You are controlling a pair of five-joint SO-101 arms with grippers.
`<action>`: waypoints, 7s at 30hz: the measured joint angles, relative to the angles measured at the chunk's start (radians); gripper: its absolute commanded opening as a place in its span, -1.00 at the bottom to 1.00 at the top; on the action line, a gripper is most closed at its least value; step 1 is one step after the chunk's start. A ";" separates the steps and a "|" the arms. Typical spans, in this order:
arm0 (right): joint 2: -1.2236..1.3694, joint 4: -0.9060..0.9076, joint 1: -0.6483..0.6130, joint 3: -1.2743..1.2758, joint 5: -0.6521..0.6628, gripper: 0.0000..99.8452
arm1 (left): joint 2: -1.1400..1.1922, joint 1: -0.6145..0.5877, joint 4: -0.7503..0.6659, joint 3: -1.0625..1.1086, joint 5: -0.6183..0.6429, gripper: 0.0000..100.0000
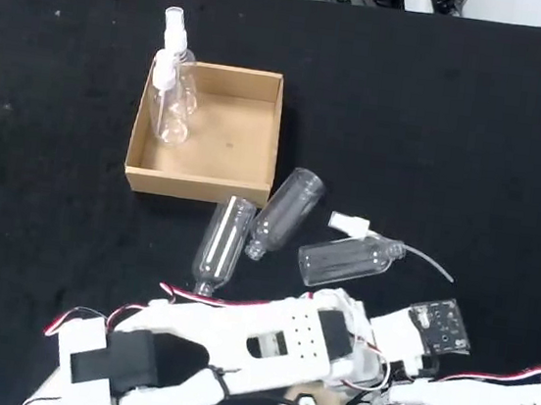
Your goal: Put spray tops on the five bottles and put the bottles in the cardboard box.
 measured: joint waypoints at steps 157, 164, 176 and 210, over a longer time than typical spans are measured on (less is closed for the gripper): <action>0.112 -0.006 0.063 0.005 0.160 -0.45 | 0.361 -0.044 0.181 -0.423 0.041 -0.92; 0.112 -0.006 0.063 0.005 0.160 -0.45 | 0.368 -0.101 0.374 -0.500 0.032 -0.92; 0.112 -0.006 0.063 0.005 0.160 -0.45 | 0.371 -0.190 0.603 -0.511 -0.074 -0.92; -0.381 0.002 -0.130 0.407 0.021 -0.45 | -0.796 -0.460 0.574 0.290 -0.213 -0.55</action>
